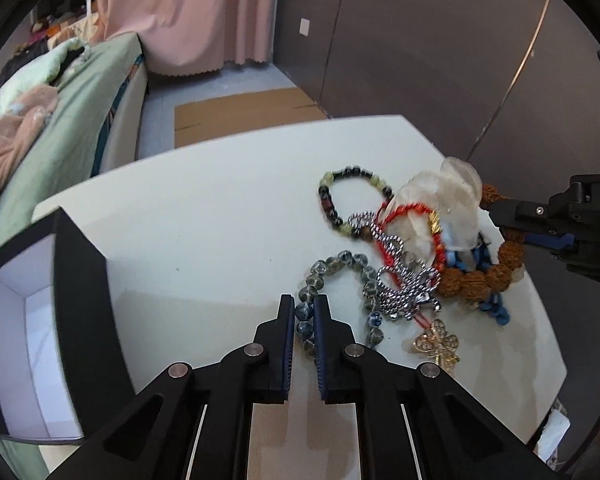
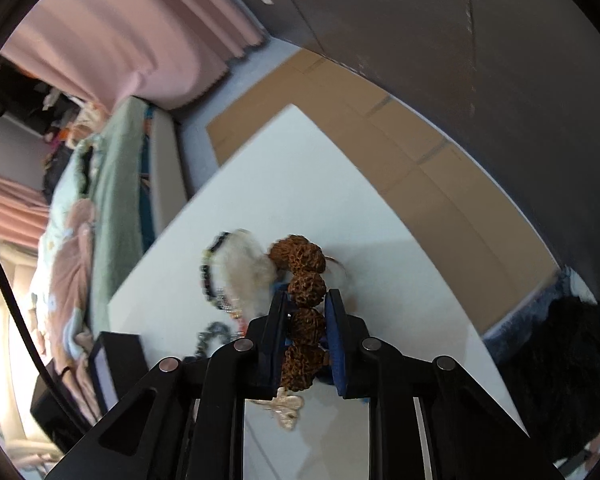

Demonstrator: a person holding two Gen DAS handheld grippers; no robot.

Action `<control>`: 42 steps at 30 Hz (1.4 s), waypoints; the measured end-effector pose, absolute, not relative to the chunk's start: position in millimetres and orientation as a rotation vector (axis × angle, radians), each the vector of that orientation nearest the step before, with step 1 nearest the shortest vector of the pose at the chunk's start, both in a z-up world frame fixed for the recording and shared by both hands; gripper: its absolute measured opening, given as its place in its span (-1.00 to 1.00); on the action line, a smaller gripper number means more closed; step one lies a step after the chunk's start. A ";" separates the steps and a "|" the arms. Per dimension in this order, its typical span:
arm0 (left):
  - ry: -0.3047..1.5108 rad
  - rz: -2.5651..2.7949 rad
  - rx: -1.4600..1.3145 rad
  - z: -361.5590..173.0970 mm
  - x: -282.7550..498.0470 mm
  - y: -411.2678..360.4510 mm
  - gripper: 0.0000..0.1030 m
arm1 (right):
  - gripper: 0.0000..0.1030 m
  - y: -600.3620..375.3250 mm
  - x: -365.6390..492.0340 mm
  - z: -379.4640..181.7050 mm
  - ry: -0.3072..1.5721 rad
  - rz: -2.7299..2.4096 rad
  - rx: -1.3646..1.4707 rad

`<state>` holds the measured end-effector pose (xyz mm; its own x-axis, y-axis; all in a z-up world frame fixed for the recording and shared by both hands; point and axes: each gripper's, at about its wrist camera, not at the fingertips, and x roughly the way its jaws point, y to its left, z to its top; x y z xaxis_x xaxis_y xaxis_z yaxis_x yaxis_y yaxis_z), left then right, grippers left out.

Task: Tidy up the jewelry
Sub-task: 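Grasp the brown bead bracelet with the right tool while the left tool grasps the grey bead bracelet, then carry both bracelets into the black box and open both tools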

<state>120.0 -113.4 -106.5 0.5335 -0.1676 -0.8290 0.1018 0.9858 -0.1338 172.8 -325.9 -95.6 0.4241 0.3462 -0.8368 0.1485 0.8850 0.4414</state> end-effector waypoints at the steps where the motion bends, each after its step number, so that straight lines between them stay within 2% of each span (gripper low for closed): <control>1: 0.987 -0.164 -0.076 -103.5 118.7 -113.8 -0.82 | -0.60 -323.7 170.9 -91.2 1.121 0.143 0.491; 23: 0.827 -0.184 -0.226 -37.6 75.5 -66.6 -0.82 | -0.60 -286.7 129.5 -38.6 0.883 0.393 0.528; 42: 0.739 -0.101 -0.405 -11.3 55.4 9.4 -0.82 | -0.60 -223.3 112.3 -34.1 0.862 0.546 0.540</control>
